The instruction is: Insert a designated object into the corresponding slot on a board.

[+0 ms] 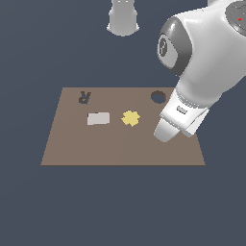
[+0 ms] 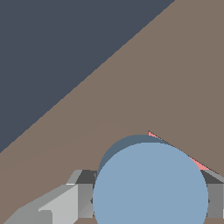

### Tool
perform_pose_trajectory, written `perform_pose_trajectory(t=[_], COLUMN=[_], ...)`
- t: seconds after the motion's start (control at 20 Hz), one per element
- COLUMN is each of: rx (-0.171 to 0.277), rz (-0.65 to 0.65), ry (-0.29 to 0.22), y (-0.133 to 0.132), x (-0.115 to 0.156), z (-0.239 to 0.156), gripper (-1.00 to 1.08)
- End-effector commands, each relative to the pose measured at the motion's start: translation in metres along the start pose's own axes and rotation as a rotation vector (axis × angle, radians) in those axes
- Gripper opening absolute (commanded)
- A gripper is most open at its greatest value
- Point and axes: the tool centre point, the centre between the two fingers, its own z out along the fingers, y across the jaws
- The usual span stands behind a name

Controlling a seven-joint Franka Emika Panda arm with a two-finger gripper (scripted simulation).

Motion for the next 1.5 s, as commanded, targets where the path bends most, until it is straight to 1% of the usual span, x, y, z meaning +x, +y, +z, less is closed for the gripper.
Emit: perform_pose_trajectory(t=[0.0, 0.4, 0.7, 1.05, 1.45], rx=[-0.001, 0.000, 0.000, 0.000, 0.000], rz=[-0.126, -0.500, -0.717, -0.887, -0.987], ry=[0.000, 0.000, -0.001, -0.002, -0.002], y=[-0.014, -0.050, -0.064, -0.071, -0.072], x=[-0.007, -0.038, -0.061, -0.082, -0.094], z=[-0.001, -0.002, -0.003, -0.004, -0.004], gripper=[-1.00, -1.00, -1.00, -1.00, -1.00])
